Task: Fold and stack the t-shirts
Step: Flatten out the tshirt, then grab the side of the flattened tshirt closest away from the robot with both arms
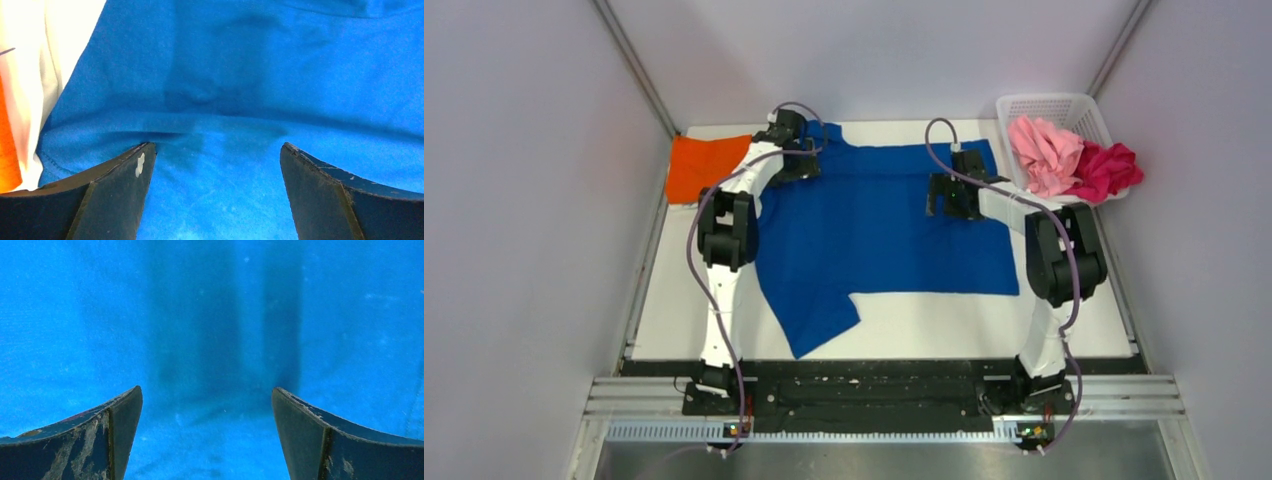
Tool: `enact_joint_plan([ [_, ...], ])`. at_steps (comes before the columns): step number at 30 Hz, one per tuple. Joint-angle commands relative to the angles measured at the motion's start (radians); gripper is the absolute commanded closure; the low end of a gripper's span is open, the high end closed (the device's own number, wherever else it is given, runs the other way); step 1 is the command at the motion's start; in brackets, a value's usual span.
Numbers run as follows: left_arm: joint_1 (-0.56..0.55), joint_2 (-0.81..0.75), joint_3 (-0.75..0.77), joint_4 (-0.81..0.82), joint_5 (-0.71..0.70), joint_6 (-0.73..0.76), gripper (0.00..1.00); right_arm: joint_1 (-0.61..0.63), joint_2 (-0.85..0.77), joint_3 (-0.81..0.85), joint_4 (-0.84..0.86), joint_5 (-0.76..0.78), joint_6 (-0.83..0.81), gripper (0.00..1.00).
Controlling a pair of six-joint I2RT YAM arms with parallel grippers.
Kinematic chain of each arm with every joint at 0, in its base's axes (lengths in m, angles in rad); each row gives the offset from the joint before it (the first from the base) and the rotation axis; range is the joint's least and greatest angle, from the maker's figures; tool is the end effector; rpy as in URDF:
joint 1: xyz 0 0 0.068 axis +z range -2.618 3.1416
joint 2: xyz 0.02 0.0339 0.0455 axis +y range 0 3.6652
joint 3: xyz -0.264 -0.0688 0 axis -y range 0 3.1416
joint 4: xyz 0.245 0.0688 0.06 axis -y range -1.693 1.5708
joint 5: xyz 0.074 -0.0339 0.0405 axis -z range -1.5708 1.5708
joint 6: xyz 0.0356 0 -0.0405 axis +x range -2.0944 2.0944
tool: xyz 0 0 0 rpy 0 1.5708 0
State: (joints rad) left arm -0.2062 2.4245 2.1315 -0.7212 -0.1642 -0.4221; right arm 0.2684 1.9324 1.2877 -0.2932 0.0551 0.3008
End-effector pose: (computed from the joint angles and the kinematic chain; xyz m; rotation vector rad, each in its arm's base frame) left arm 0.5185 -0.1025 0.1810 -0.3361 2.5418 -0.0257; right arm 0.3959 0.1069 0.1728 0.0634 2.5136 0.1647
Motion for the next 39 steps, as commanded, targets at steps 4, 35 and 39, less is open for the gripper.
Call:
enact_joint_plan([
  [4,-0.104,-0.415,-0.252,0.07,0.036,0.046,0.01,0.006,-0.374,-0.186,0.059,0.16,0.146,0.01],
  [35,-0.68,-1.28,-1.513,-0.089,0.031,-0.497,0.36,-0.145,-0.949,-0.74,0.116,0.217,0.4,0.02],
  [39,-0.682,-1.22,-1.52,-0.076,0.024,-0.498,0.47,-0.148,-0.951,-0.748,0.108,0.225,0.409,0.02],
])
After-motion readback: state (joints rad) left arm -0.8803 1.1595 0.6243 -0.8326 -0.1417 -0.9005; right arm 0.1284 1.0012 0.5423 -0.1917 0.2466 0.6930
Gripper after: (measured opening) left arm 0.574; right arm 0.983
